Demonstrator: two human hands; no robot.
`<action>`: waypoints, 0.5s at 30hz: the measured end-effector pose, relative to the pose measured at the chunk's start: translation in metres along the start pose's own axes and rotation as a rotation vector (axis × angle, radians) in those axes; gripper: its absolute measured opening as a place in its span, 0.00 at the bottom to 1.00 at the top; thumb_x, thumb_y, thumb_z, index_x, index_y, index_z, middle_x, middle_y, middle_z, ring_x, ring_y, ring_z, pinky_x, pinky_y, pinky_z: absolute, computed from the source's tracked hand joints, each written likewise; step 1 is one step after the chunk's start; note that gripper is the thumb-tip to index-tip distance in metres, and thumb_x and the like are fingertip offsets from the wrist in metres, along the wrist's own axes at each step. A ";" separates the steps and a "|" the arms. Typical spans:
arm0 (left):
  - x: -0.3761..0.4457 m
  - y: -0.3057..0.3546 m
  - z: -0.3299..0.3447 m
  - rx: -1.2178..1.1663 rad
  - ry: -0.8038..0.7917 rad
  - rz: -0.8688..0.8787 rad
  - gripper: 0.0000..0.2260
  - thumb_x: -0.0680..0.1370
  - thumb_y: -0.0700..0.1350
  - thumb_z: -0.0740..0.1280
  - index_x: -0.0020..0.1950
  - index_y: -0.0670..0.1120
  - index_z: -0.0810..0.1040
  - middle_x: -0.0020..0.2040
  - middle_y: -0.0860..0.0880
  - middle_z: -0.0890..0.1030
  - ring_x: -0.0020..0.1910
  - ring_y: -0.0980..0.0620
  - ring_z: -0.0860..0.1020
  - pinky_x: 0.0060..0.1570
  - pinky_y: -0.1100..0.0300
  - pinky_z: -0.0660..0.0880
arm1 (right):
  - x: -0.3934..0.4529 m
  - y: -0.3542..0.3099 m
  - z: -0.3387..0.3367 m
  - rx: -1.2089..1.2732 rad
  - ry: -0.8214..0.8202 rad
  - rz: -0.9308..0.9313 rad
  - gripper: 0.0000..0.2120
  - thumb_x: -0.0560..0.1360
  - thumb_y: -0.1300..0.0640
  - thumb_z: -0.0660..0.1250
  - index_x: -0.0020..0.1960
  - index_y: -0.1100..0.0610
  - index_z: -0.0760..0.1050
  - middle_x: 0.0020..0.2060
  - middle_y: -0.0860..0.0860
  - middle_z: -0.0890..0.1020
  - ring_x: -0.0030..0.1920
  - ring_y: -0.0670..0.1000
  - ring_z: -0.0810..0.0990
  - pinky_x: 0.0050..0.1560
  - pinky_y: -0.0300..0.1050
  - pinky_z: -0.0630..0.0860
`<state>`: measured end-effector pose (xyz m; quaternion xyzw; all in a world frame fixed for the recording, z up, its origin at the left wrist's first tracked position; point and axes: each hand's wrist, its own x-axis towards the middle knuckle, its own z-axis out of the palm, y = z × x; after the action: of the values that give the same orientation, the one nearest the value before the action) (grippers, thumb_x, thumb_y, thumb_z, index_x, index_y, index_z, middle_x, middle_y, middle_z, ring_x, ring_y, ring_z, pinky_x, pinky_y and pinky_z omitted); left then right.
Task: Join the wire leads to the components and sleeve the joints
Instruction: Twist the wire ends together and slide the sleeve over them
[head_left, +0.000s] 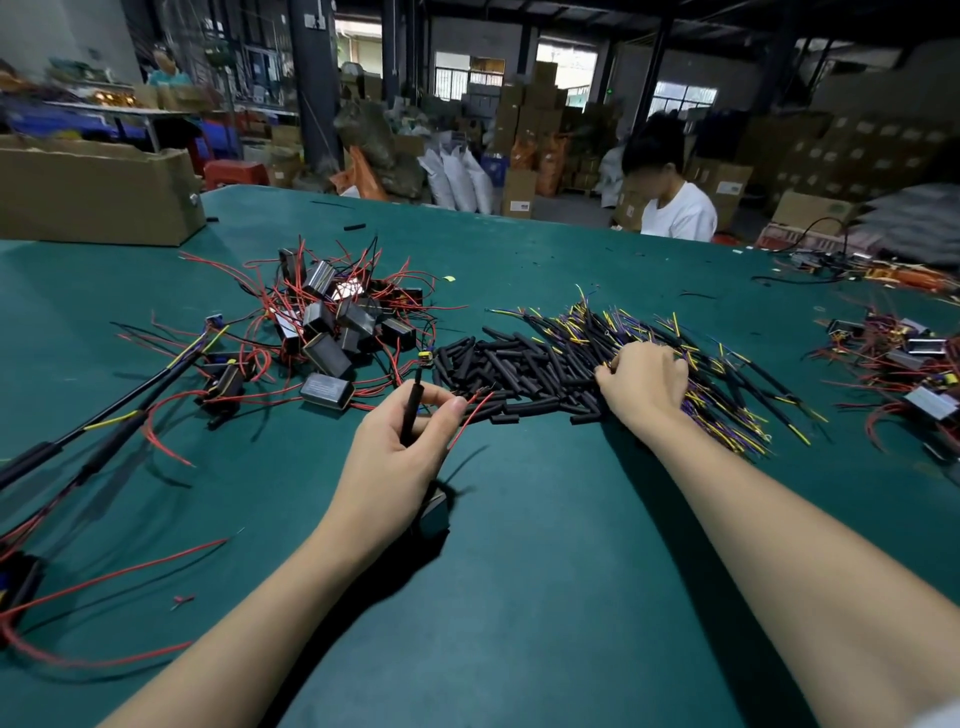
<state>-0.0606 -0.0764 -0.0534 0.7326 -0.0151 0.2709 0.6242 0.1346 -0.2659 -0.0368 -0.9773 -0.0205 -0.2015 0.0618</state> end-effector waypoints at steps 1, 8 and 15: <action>0.000 0.000 0.000 0.002 -0.001 0.001 0.06 0.78 0.50 0.65 0.42 0.51 0.74 0.23 0.54 0.66 0.28 0.50 0.60 0.31 0.54 0.57 | 0.002 -0.004 0.001 -0.012 -0.001 0.013 0.12 0.77 0.52 0.64 0.52 0.60 0.78 0.53 0.59 0.81 0.59 0.59 0.75 0.58 0.50 0.67; 0.001 -0.001 0.000 0.006 0.005 -0.009 0.06 0.79 0.48 0.65 0.41 0.52 0.74 0.23 0.55 0.67 0.27 0.51 0.61 0.31 0.56 0.58 | 0.016 -0.011 -0.008 0.300 -0.132 0.214 0.11 0.72 0.61 0.65 0.53 0.60 0.80 0.53 0.59 0.81 0.54 0.61 0.80 0.47 0.46 0.73; 0.001 0.000 0.000 -0.006 0.009 -0.028 0.06 0.79 0.48 0.65 0.42 0.49 0.74 0.24 0.55 0.66 0.28 0.50 0.60 0.31 0.56 0.57 | 0.021 0.003 -0.026 0.886 0.035 0.342 0.08 0.73 0.61 0.64 0.43 0.62 0.81 0.37 0.55 0.79 0.40 0.51 0.74 0.38 0.38 0.65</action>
<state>-0.0599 -0.0765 -0.0533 0.7295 -0.0031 0.2654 0.6304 0.1435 -0.2715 -0.0047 -0.8425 0.0576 -0.1769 0.5055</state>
